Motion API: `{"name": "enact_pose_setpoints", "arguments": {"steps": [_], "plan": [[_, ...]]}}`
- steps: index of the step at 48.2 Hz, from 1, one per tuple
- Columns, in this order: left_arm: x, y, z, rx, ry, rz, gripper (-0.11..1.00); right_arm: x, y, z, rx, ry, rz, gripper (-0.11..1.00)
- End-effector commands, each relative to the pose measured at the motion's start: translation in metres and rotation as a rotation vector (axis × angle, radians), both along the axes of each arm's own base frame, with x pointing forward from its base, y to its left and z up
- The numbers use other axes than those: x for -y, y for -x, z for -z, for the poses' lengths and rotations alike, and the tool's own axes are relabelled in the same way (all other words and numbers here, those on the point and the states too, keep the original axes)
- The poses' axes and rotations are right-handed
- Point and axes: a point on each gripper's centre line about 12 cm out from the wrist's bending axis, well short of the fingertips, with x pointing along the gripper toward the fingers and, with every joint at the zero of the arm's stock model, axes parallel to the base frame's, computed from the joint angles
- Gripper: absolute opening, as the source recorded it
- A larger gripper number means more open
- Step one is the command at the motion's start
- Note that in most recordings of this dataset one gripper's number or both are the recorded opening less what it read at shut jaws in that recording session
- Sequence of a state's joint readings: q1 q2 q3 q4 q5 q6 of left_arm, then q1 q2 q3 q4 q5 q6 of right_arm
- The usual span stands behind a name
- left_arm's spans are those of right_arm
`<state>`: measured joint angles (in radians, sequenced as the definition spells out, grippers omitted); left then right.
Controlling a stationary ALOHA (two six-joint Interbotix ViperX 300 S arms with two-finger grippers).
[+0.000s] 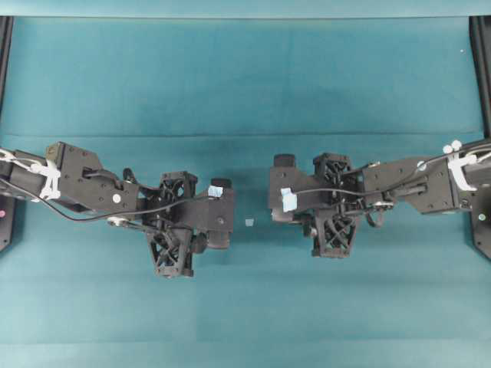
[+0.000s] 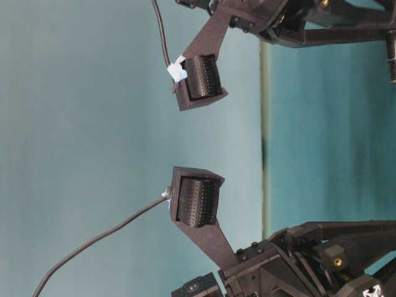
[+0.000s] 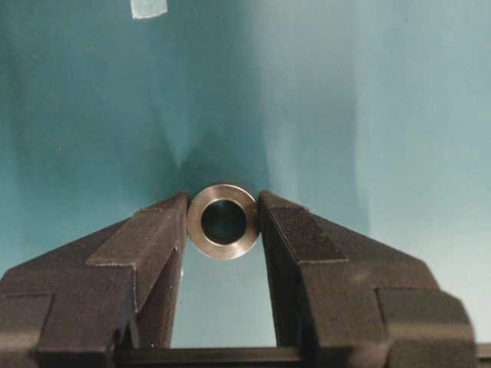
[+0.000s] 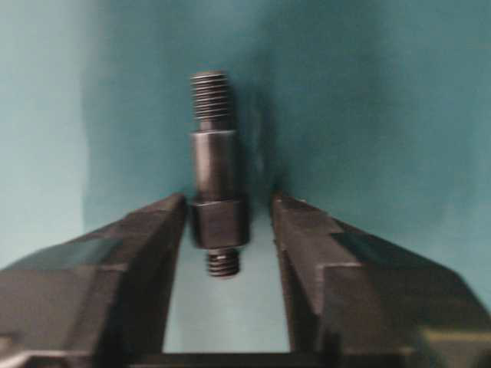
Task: Insert the washer onto the shaft with both hands.
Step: 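Close left gripper on the washer and right gripper on the shaft's hex collar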
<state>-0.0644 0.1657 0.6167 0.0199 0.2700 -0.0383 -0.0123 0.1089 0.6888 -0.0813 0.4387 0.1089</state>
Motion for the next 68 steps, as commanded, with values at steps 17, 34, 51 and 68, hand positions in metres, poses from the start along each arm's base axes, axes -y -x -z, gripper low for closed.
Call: {"name": "enact_pose_setpoints", "arguments": {"steps": [17, 34, 51, 68], "plan": [[0.002, -0.002, -0.008, 0.026, -0.001, 0.008, 0.37, 0.0, 0.001, 0.002, -0.012, 0.004, -0.029, 0.01], [0.002, -0.002, -0.008, 0.026, -0.001, 0.008, 0.37, -0.007, 0.0, 0.002, -0.012, 0.002, -0.047, 0.0], [0.002, -0.003, -0.008, 0.028, 0.0, 0.007, 0.37, -0.008, -0.001, 0.001, -0.007, 0.002, -0.049, 0.0], [0.002, -0.003, -0.009, 0.031, 0.0, 0.007, 0.37, -0.009, -0.002, 0.0, 0.003, 0.001, -0.051, 0.0]]}}
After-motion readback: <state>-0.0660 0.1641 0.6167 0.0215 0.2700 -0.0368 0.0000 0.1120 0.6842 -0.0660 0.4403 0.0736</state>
